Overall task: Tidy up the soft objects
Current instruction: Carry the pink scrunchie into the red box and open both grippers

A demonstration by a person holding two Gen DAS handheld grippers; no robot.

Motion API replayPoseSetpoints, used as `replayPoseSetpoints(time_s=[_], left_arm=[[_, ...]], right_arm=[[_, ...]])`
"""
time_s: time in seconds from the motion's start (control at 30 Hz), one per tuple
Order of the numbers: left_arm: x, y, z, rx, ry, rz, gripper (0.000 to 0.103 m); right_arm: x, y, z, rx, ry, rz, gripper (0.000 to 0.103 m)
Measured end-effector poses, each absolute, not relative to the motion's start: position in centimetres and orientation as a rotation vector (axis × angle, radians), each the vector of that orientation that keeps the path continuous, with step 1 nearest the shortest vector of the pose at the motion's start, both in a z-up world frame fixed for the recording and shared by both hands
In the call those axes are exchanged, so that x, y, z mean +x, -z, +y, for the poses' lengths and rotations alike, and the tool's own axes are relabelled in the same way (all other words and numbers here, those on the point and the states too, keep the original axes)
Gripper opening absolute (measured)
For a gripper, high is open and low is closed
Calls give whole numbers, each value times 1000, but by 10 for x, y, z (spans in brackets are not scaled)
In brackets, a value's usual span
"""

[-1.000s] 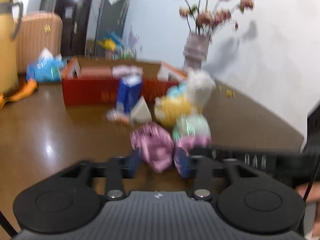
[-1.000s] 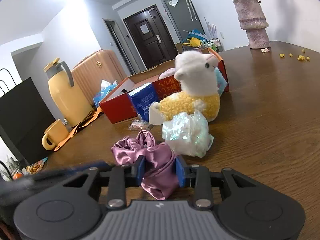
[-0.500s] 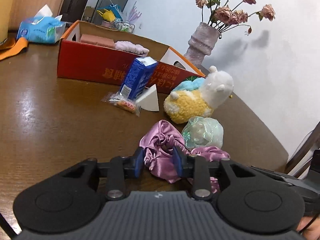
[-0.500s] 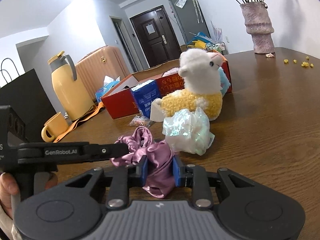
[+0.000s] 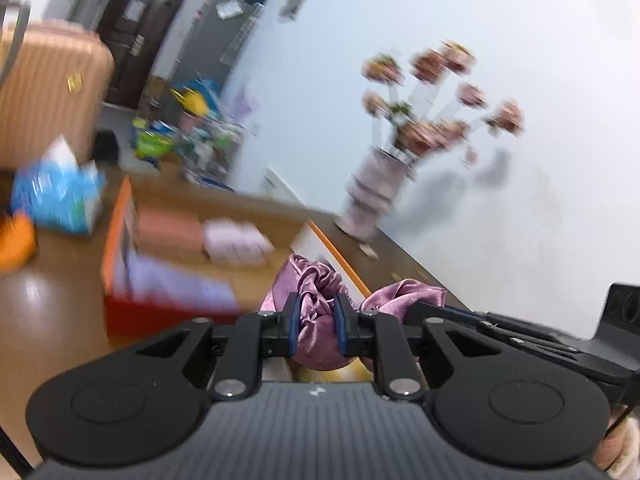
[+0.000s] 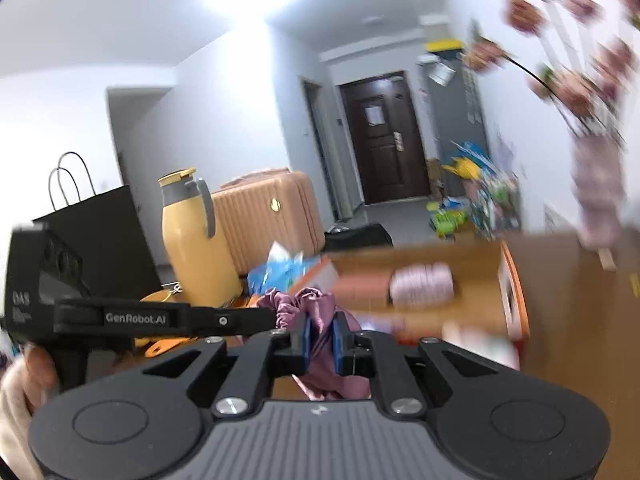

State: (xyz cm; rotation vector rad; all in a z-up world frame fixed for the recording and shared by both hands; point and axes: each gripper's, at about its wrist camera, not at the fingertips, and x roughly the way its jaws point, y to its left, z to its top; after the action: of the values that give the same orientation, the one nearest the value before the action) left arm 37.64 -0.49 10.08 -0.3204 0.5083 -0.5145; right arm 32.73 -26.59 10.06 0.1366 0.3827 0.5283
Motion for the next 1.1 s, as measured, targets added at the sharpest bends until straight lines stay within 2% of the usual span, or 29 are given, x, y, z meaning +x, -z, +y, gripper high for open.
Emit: replayPoseSetpoints(time_s=[0.13, 0.33, 0.43, 0.63, 0.77, 0.93, 1.0, 1.1], left_arm=[[461, -117, -6, -212, 430, 531, 18], [564, -57, -10, -94, 281, 751, 19], [579, -33, -13, 0, 244, 801, 26], [577, -25, -13, 57, 270, 774, 30], [570, -35, -8, 41, 277, 756, 59], [543, -79, 0, 54, 267, 677, 59], [526, -101, 6, 58, 250, 632, 67], [491, -128, 25, 46, 200, 546, 74]], right_arm=[[444, -125, -238, 66, -535, 490, 10], [596, -74, -188, 46, -515, 828, 11], [625, -43, -168, -17, -493, 947, 12], [630, -32, -149, -100, -479, 973, 16], [627, -46, -155, -113, -468, 943, 26], [600, -91, -186, -99, -433, 833, 39], [583, -113, -203, -106, -424, 791, 55], [542, -143, -238, -111, -393, 699, 67]])
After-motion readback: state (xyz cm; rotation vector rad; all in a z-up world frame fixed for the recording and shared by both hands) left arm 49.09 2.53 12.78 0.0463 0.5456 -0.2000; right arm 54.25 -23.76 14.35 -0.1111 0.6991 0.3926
